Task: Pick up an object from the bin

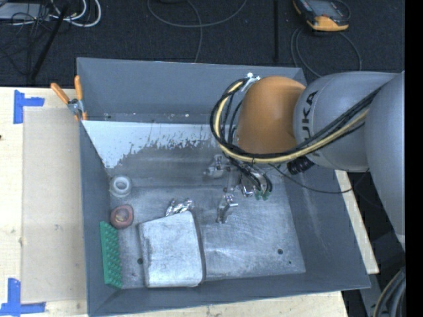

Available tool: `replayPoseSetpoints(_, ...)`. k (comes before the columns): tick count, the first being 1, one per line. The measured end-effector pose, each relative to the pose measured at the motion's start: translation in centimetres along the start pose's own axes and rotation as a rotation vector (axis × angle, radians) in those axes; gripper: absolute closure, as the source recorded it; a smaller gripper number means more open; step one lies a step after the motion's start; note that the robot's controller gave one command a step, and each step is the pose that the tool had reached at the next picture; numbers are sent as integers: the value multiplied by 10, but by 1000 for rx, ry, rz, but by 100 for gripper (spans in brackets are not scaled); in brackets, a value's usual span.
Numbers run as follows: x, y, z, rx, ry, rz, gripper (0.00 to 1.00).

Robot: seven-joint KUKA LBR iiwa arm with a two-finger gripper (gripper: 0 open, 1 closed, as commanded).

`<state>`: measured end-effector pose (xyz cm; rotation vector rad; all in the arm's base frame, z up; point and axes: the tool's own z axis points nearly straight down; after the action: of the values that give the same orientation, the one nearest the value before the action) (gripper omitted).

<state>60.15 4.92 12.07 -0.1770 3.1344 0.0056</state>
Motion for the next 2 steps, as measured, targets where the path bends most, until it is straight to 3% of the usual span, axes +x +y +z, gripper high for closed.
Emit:
replayPoseSetpoints(1, -14, 43, 50, 3, 0, 29, 0)
replayPoseSetpoints(2, -1, 69, 48, 4, -7, 117, 0)
